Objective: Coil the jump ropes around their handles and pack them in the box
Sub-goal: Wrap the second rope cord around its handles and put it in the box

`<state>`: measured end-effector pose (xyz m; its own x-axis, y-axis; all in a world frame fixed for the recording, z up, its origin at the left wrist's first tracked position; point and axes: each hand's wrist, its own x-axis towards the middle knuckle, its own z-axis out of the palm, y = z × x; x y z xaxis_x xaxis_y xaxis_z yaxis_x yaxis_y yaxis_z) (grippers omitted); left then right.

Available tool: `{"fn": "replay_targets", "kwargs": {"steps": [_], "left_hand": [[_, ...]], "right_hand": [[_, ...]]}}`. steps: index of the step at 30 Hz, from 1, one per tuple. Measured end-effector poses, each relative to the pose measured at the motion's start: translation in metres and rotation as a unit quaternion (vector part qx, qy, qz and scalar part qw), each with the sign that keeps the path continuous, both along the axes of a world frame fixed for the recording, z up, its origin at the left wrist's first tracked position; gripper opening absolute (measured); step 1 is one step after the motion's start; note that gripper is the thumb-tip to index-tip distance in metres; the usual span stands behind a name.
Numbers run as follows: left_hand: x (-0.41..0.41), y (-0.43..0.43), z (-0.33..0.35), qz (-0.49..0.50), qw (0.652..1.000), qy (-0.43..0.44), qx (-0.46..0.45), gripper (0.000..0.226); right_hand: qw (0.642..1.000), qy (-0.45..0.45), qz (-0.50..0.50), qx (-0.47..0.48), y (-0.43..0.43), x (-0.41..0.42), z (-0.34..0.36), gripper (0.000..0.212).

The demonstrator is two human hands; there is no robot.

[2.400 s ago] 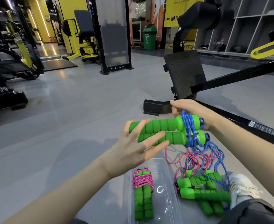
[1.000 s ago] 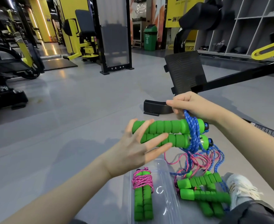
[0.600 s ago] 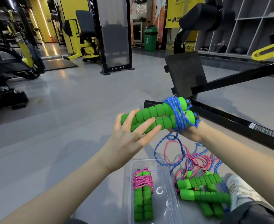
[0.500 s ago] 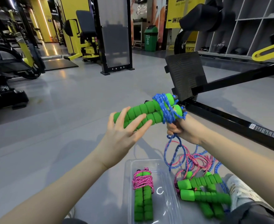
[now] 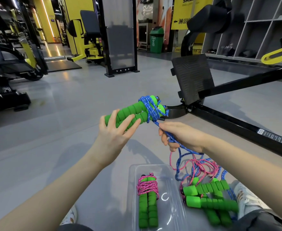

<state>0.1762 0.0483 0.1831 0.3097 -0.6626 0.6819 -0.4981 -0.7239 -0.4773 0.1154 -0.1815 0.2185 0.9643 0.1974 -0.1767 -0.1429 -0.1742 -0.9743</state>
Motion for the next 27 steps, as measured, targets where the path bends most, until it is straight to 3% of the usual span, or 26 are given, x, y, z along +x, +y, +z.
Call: {"fn": "replay_targets", "kwargs": {"steps": [7, 12, 15, 18, 22, 27], "left_hand": [[0.009, 0.029, -0.001, 0.055, 0.998, 0.021, 0.026, 0.062], [0.012, 0.033, 0.000, 0.091, 0.995, 0.031, 0.026, 0.067], [0.015, 0.036, 0.004, 0.115, 0.993, 0.029, 0.023, 0.069], [0.015, 0.038, -0.001, 0.121, 0.992, 0.041, 0.016, 0.071], [0.016, 0.037, -0.002, 0.117, 0.992, 0.046, 0.013, 0.074], [0.019, 0.038, -0.003, 0.126, 0.990, 0.051, 0.024, 0.075]], "right_hand": [[0.995, 0.065, 0.063, -0.051, -0.004, -0.008, 0.008, 0.012], [0.987, 0.113, 0.108, -0.035, -0.004, -0.008, 0.014, 0.036], [0.990, 0.095, 0.097, -0.027, -0.004, -0.008, 0.014, 0.040], [0.995, 0.054, 0.082, -0.030, -0.007, -0.007, 0.018, 0.027], [0.996, 0.047, 0.074, -0.015, -0.011, -0.005, 0.021, 0.035], [0.986, 0.041, 0.094, -0.134, -0.017, -0.003, 0.016, 0.035]]}}
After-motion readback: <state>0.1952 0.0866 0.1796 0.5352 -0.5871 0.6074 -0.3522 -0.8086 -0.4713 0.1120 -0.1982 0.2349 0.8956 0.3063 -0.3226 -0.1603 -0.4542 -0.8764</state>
